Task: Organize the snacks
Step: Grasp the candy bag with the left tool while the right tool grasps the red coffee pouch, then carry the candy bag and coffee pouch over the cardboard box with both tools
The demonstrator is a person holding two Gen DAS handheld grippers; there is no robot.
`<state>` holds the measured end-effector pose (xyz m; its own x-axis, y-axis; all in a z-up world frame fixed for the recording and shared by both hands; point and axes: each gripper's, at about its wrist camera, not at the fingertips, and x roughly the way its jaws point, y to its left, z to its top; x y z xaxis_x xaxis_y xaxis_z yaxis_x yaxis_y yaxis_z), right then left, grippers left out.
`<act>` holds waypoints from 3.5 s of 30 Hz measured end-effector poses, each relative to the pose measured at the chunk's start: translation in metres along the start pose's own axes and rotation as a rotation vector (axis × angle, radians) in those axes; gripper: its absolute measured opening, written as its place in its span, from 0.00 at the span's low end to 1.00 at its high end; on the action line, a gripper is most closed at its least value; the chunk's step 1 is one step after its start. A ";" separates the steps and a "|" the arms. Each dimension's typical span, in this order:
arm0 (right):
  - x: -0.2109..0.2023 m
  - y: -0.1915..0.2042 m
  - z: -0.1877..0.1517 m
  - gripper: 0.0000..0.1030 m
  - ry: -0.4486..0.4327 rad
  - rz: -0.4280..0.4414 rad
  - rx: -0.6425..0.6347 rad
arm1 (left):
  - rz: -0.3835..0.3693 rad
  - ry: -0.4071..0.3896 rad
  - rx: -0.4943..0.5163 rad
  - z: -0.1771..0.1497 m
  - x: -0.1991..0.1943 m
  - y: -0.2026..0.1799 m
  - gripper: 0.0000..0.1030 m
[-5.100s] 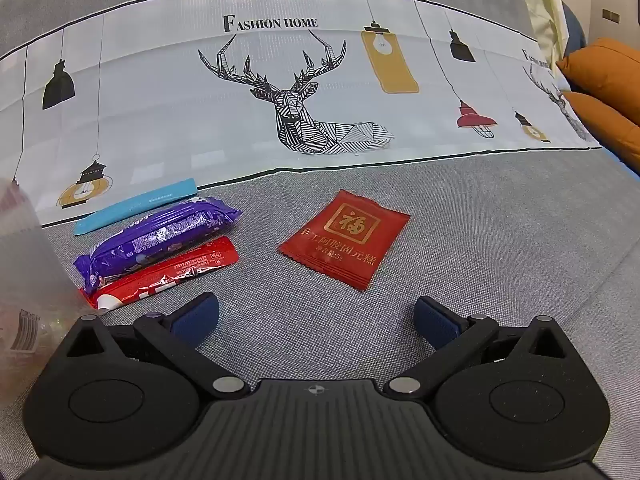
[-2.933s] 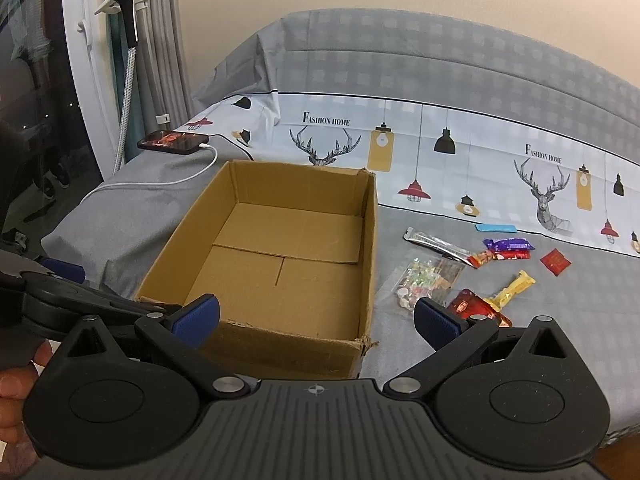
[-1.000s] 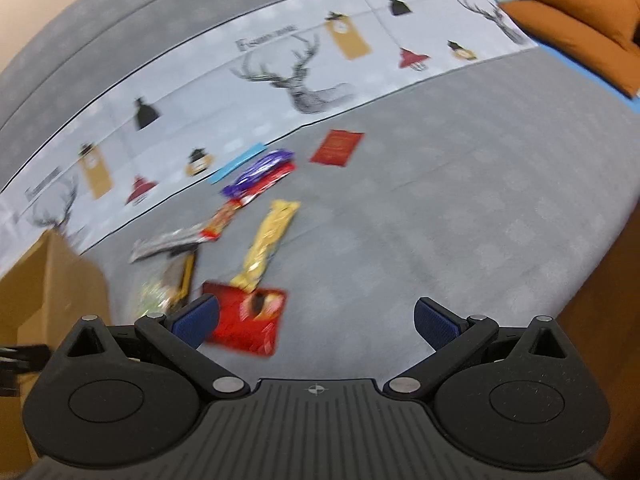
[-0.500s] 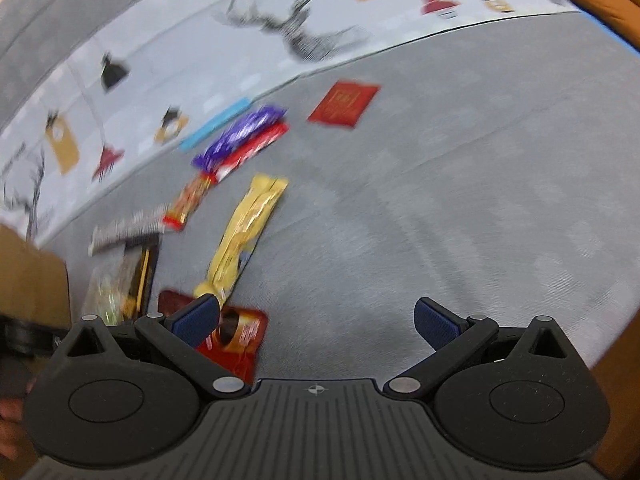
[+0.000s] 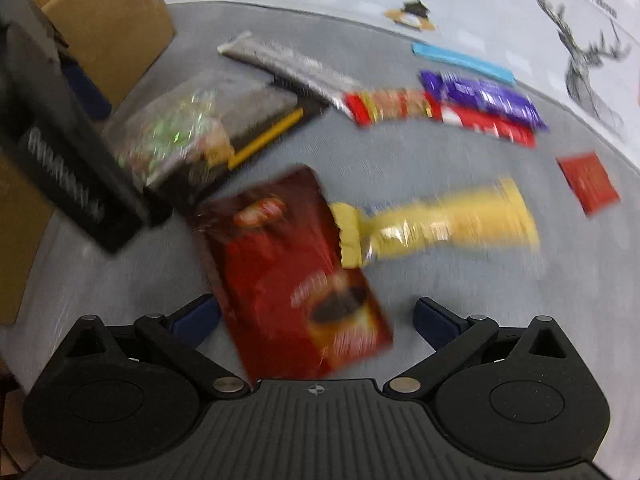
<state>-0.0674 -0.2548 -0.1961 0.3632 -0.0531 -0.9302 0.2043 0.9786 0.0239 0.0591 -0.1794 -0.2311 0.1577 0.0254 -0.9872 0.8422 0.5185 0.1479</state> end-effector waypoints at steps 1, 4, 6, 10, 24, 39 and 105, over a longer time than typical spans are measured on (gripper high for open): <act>0.002 0.000 0.003 1.00 -0.012 -0.001 0.000 | 0.004 0.008 0.003 0.001 0.003 -0.001 0.99; 0.003 -0.001 0.001 0.99 -0.064 -0.003 0.015 | 0.010 0.030 0.021 0.003 0.011 -0.002 0.99; -0.004 0.002 -0.009 0.79 -0.106 -0.002 0.008 | -0.007 0.038 0.012 0.004 0.015 0.001 0.99; -0.019 -0.011 -0.018 0.55 -0.118 -0.031 0.114 | -0.087 0.061 -0.134 0.008 0.015 0.025 0.74; -0.086 -0.057 -0.088 0.50 -0.223 -0.063 0.684 | -0.101 -0.158 -0.222 -0.034 -0.084 0.031 0.12; -0.137 -0.003 -0.095 0.51 -0.345 0.068 0.726 | -0.055 -0.315 -0.180 -0.115 -0.165 0.014 0.12; -0.276 0.227 -0.050 0.51 -0.532 0.201 0.307 | 0.008 -0.684 -0.544 -0.348 -0.305 0.142 0.06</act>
<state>-0.1672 -0.0079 0.0478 0.8062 -0.0429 -0.5901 0.3074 0.8826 0.3558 -0.0487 0.1840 0.0696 0.5843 -0.3973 -0.7076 0.5044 0.8609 -0.0669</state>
